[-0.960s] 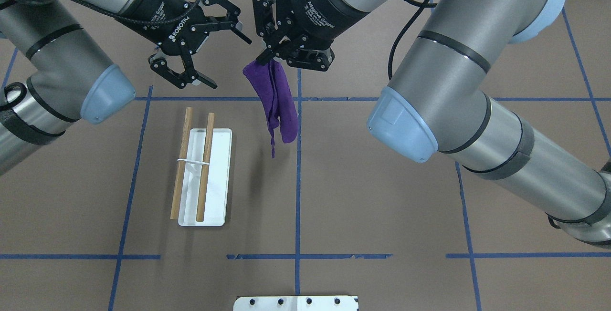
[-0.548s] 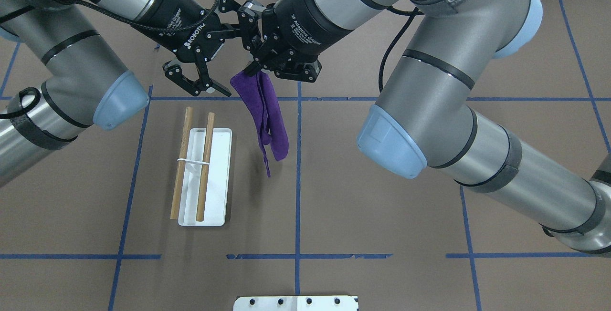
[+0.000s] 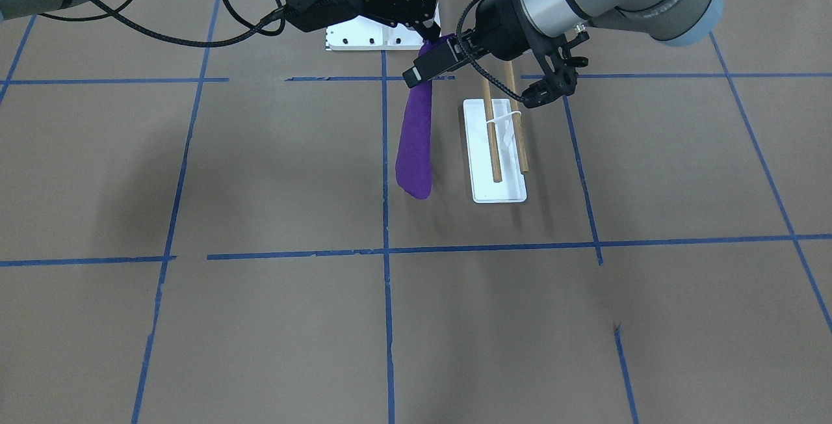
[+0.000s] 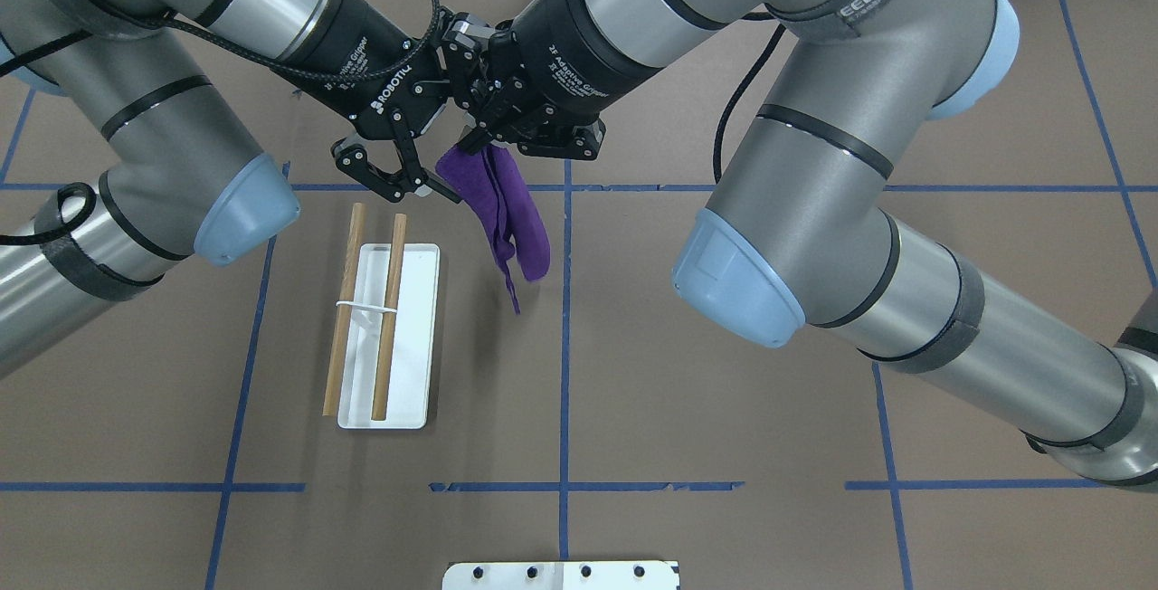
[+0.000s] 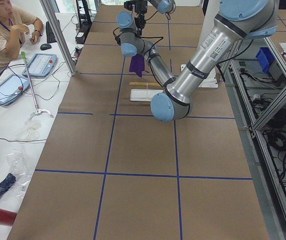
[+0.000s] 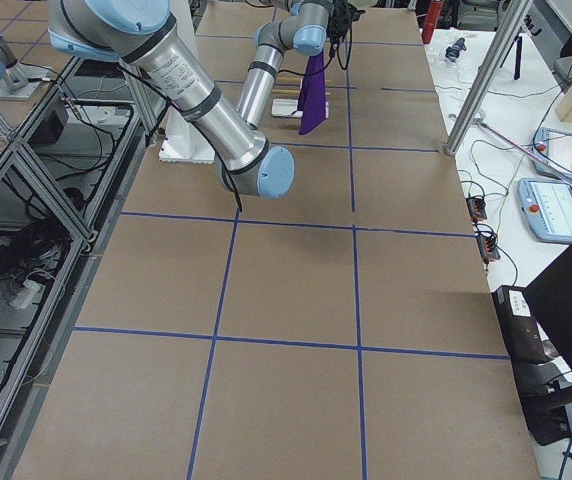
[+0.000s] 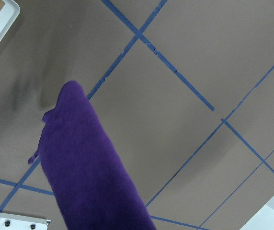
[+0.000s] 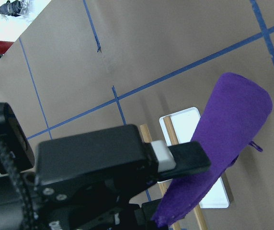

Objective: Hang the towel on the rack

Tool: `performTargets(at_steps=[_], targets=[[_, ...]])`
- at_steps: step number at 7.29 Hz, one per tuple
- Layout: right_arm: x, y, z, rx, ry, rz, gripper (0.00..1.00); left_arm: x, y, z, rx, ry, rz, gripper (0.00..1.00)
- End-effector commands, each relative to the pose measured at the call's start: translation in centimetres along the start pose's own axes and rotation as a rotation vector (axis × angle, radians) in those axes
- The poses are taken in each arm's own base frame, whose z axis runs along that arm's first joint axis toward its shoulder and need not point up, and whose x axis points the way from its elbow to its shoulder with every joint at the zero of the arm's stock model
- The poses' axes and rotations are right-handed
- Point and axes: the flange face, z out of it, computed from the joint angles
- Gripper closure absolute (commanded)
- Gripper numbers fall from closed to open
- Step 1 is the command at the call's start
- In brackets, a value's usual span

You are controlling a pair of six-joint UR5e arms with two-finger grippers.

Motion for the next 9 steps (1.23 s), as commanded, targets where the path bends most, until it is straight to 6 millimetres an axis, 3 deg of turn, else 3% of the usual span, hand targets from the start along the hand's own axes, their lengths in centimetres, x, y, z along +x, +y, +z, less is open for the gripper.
performTargets(at_steps=[1,2,7,8,9], targets=[[0.0,0.0,0.0,0.0,0.0,-0.05,1.0,0.1,0.4,0.1,-0.005,0.001,-0.024,0.77],[0.0,0.0,0.0,0.0,0.0,-0.062,1.0,0.0,0.3,0.1,-0.006,-0.001,-0.024,1.0],[0.2,0.5,-0.3,-0.01,-0.004,-0.103,1.0,-0.1,0.5,-0.2,-0.012,0.014,-0.002,1.0],[0.2,0.9,-0.3,-0.016,-0.006,-0.099,0.1,-0.2,0.5,-0.2,-0.011,0.013,-0.002,1.0],[0.7,1.2,-0.6,-0.02,-0.009,-0.106,0.0,-0.2,0.5,-0.2,-0.012,0.014,-0.001,1.0]])
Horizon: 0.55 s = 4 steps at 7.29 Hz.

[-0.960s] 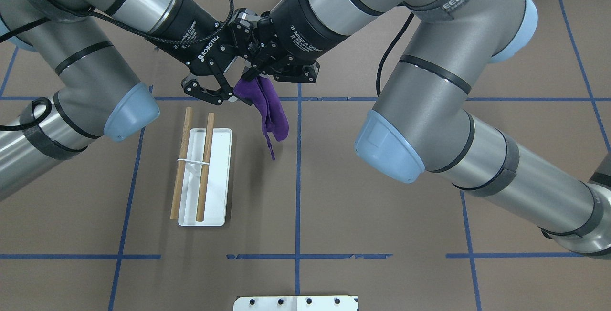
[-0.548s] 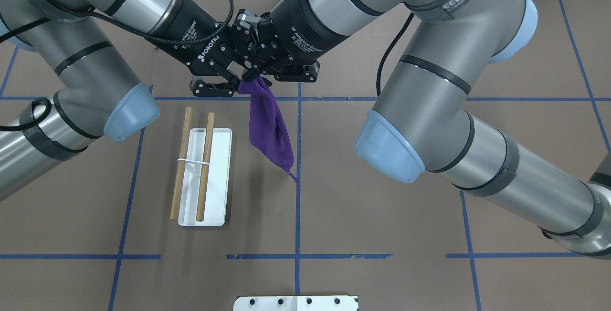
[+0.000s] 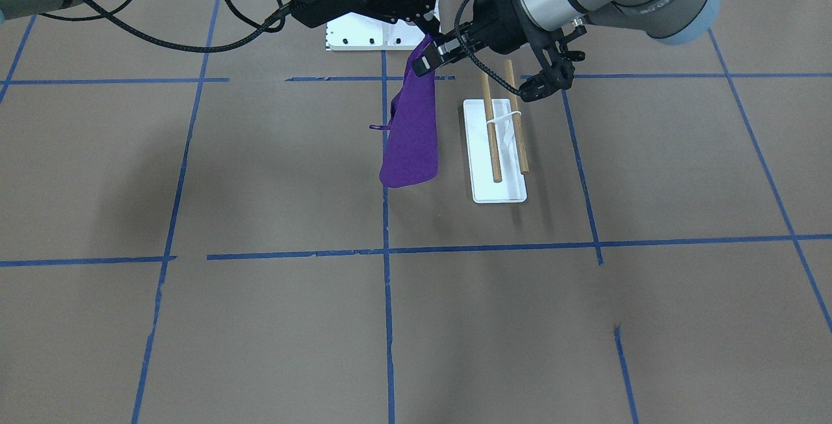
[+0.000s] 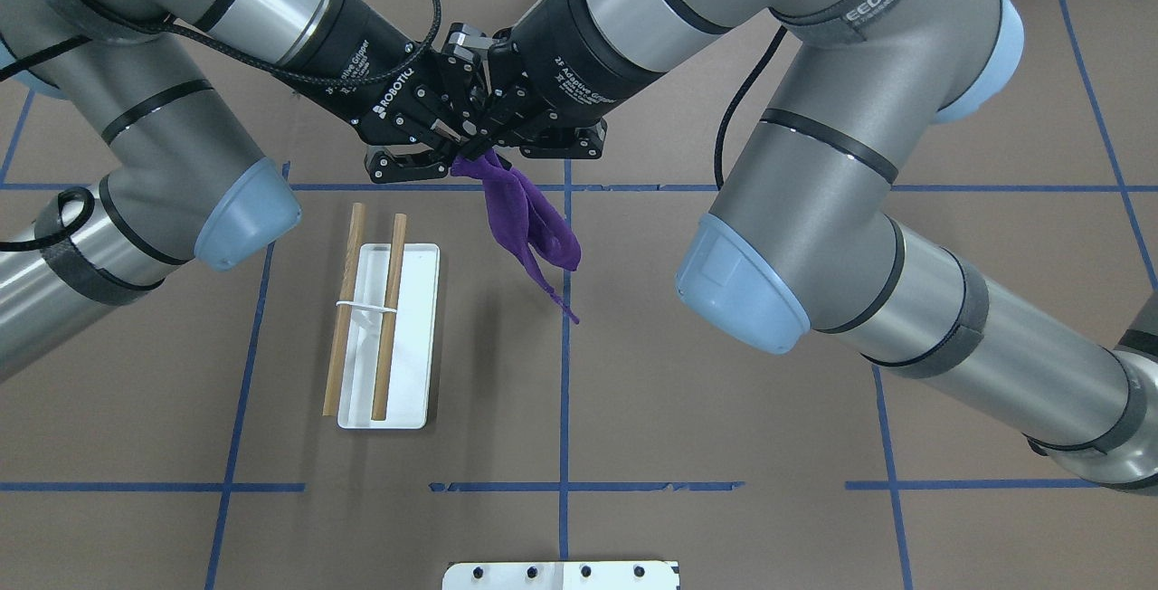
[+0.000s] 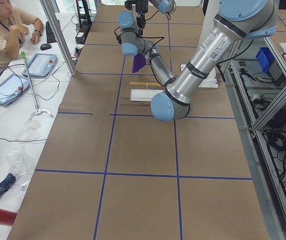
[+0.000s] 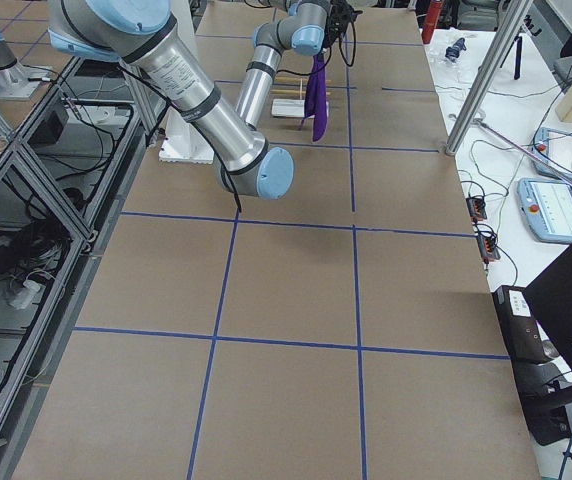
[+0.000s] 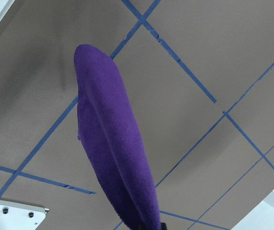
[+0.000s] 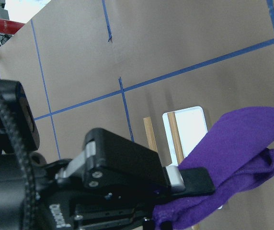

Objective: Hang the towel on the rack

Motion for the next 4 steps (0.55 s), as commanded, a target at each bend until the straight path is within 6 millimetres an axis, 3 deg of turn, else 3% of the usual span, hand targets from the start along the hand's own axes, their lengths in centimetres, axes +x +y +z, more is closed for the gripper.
performTargets(at_steps=[1,4], targets=[[0.7,0.8,-0.5,-0.008,-0.006,-0.012,0.0,0.0,0.1,-0.1,-0.001,0.003,0.005,1.0],[3.3,2.0,-2.1,-0.015,-0.014,-0.019,0.0,-0.2,-0.1,-0.1,0.0,0.001,0.004,1.0]])
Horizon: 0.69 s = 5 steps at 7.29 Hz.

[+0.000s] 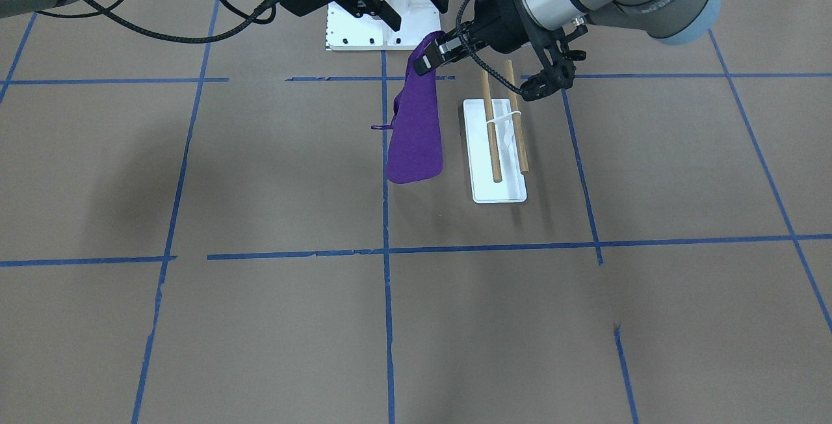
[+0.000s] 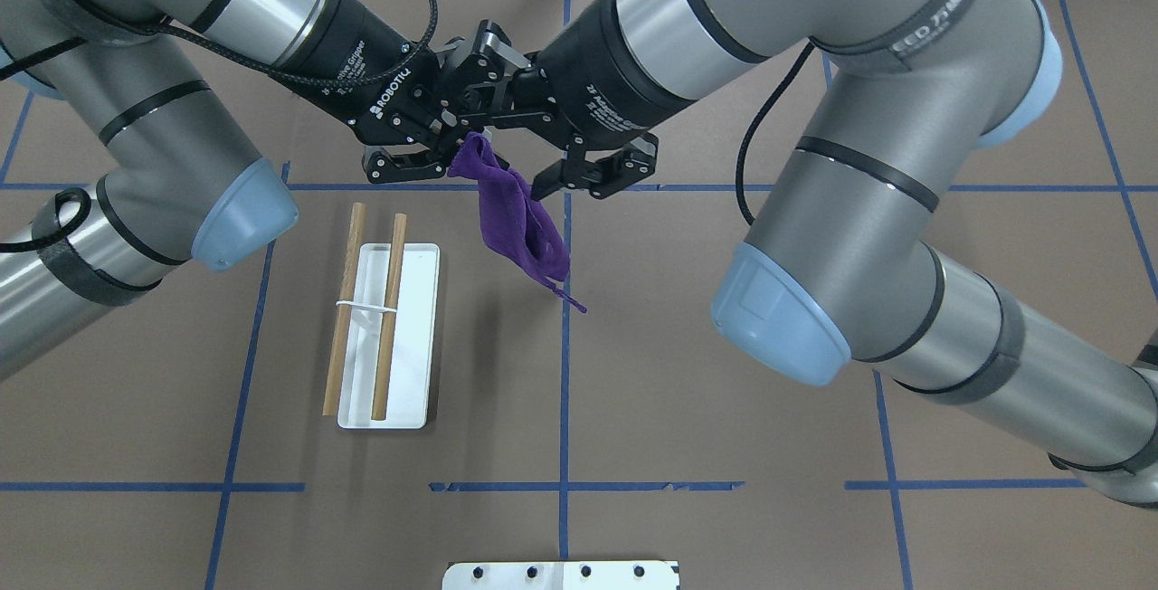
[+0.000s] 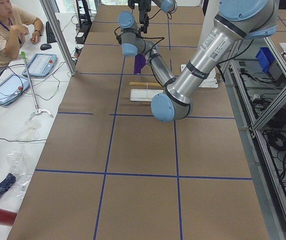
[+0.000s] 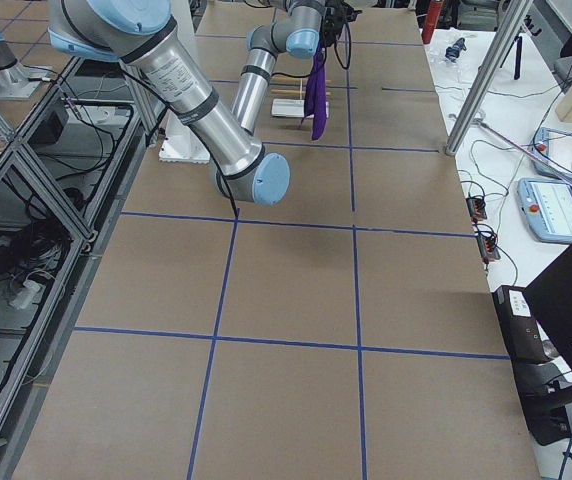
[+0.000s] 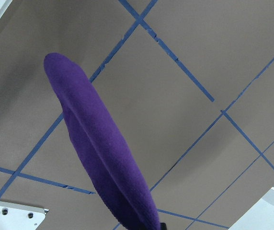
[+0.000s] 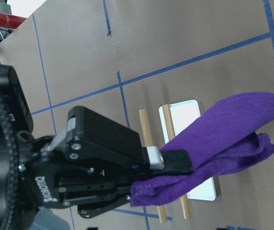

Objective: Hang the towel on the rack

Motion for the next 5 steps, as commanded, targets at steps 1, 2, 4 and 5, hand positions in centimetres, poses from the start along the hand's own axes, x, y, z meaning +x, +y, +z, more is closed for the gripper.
performTargets(at_steps=[1,2,4,5], targets=[[2.5,1.7,-1.6,-0.02,-0.006,-0.008,0.0,-0.1,-0.1,0.0,0.001,-0.001,0.002,1.0],[4.0,2.5,-2.7,-0.053,-0.005,-0.009,0.0,-0.3,-0.2,-0.2,0.005,0.001,0.01,1.0],[6.9,1.2,-5.7,-0.011,0.006,0.017,0.0,-7.1,-1.3,-2.3,-0.021,0.029,0.114,1.0],[8.1,-0.3,-7.4,0.033,0.011,0.037,0.0,-8.6,-1.6,-3.4,-0.024,0.051,0.193,1.0]])
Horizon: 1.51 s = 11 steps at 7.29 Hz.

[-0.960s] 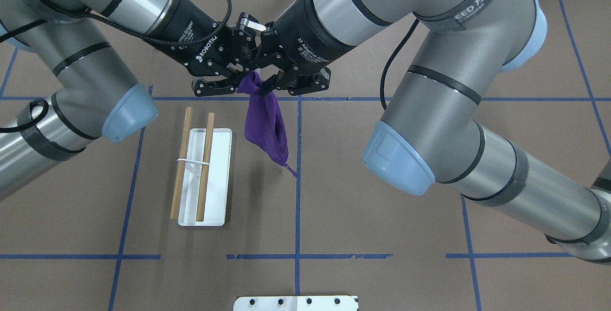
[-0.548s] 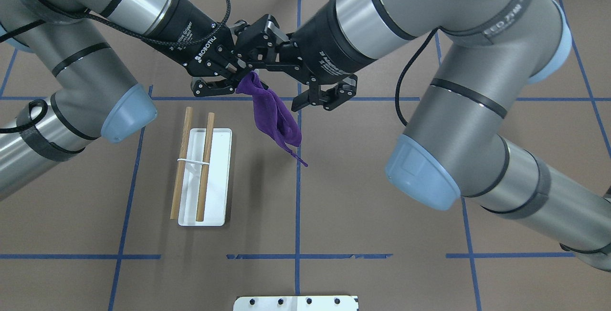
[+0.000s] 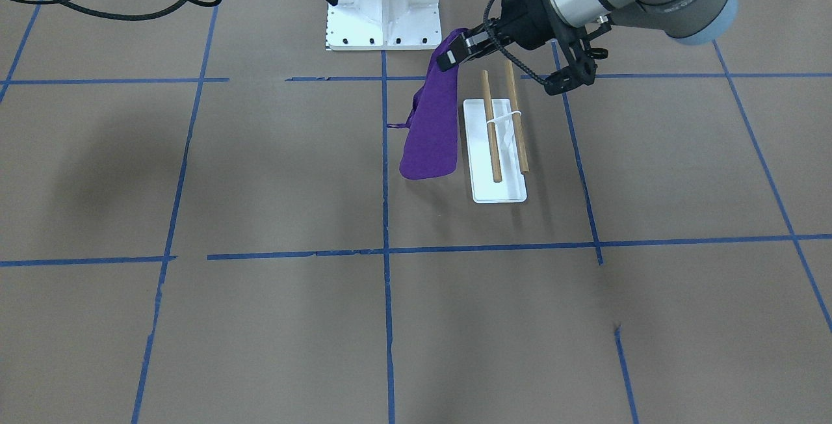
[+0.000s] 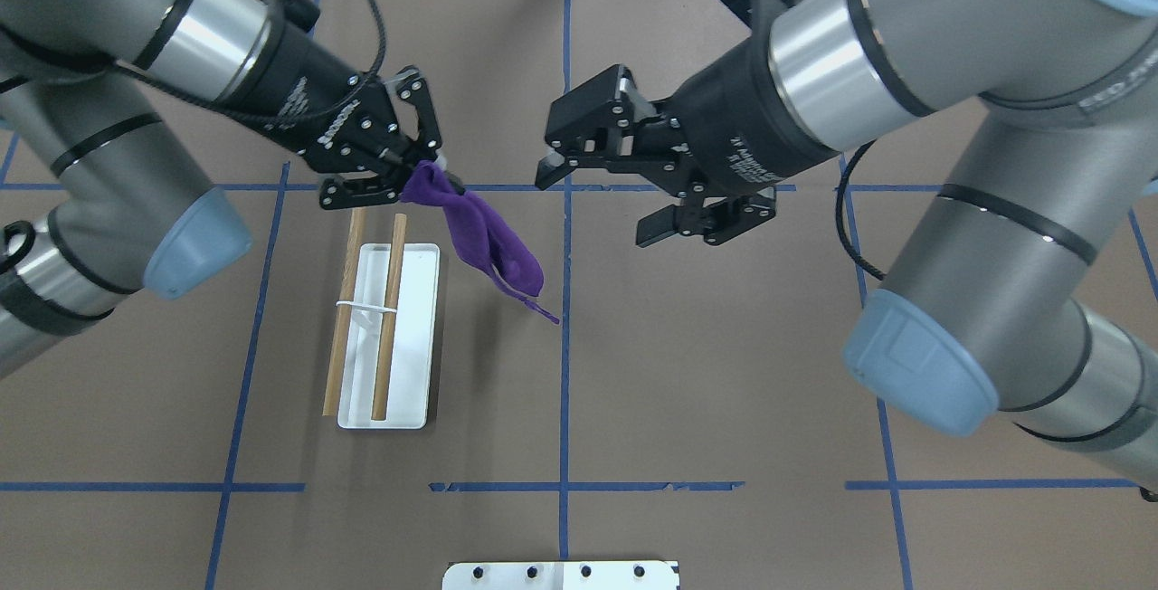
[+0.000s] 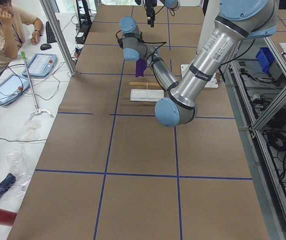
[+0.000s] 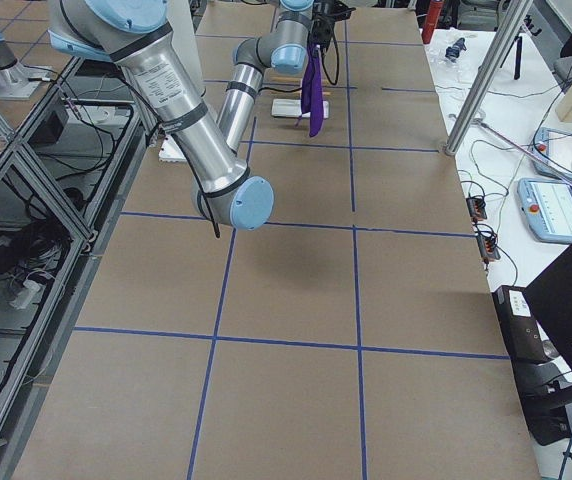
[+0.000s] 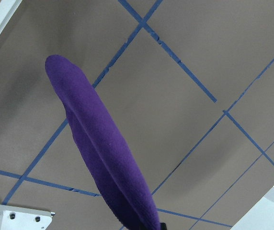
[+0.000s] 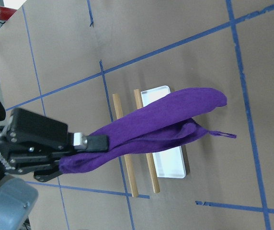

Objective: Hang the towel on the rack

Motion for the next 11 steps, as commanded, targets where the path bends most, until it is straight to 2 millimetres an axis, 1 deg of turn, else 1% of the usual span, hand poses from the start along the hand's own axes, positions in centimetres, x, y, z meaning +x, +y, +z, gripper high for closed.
performTargets(at_steps=[1,2,3,4,6,7,8,9,10,11], targets=[[2.8,-2.5,-2.8,0.071,0.018,0.043,0.0,-4.3,0.6,-1.9,-0.017,0.026,0.198,1.0],[3.7,-3.2,-3.1,0.082,0.031,0.059,0.0,-7.5,0.2,-2.4,-0.02,-0.001,0.317,1.0],[4.1,-3.5,-3.0,0.086,0.037,0.064,0.0,-10.7,-0.4,-3.7,-0.037,-0.034,0.431,1.0],[4.2,-3.8,-3.2,0.092,0.039,0.067,0.0,-12.9,-1.7,-4.4,-0.021,-0.055,0.516,1.0],[4.6,-4.1,-3.0,0.105,0.045,0.067,0.0,-15.8,-3.6,-6.0,0.01,-0.08,0.61,1.0],[4.8,-4.2,-3.1,0.106,0.048,0.059,0.0,-17.5,-4.8,-6.8,0.028,-0.099,0.646,1.0],[4.8,-4.2,-3.1,0.107,0.047,0.056,0.0,-18.7,-6.1,-7.5,0.043,-0.114,0.669,1.0],[4.8,-4.2,-3.2,0.109,0.047,0.056,0.0,-19.6,-7.8,-7.2,0.058,-0.132,0.644,1.0],[4.9,-4.3,-3.2,0.111,0.049,0.059,0.0,-20.7,-9.5,-6.3,0.057,-0.155,0.608,0.67],[5.1,-4.3,-3.2,0.111,0.05,0.06,0.0,-21.1,-10.0,-6.2,0.063,-0.163,0.596,0.1]])
